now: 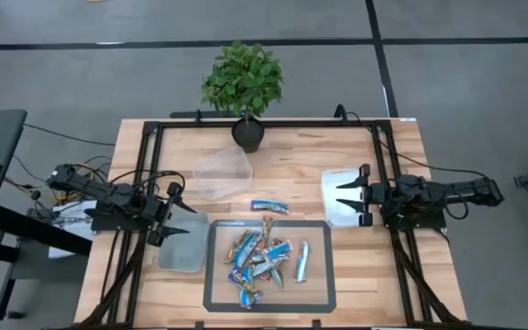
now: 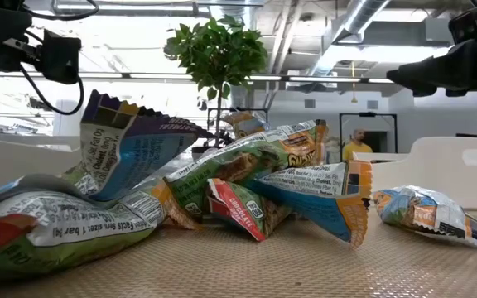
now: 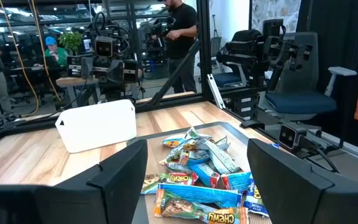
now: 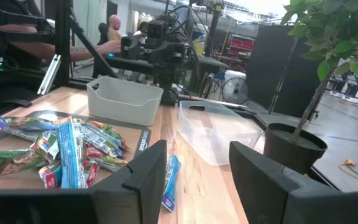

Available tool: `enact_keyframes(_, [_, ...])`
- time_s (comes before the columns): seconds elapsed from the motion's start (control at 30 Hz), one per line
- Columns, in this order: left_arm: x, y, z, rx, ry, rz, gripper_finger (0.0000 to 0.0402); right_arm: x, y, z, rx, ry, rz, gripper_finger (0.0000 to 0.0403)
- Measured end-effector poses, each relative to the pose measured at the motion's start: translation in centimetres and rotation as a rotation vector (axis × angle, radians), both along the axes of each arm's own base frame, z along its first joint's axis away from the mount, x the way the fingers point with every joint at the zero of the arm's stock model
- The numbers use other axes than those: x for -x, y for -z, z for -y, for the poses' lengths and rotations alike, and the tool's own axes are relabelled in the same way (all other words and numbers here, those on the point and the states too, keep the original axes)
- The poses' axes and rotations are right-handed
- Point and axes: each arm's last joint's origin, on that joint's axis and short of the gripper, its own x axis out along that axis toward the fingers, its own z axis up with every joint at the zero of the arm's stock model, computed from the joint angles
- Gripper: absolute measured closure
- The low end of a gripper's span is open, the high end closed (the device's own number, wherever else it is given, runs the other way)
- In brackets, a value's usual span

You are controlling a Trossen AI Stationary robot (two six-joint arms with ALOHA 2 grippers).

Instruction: Pick and place Granola Bars by type

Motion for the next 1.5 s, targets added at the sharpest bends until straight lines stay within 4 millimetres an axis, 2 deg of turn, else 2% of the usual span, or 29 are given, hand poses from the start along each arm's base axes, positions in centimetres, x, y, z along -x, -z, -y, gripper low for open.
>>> enact_keyframes(1.5, [0.00, 0.00, 0.00, 0.023, 0.000, -0.007, 0.0132, 0.00, 0.01, 0.00, 0.000, 0.000, 0.000, 0.0232])
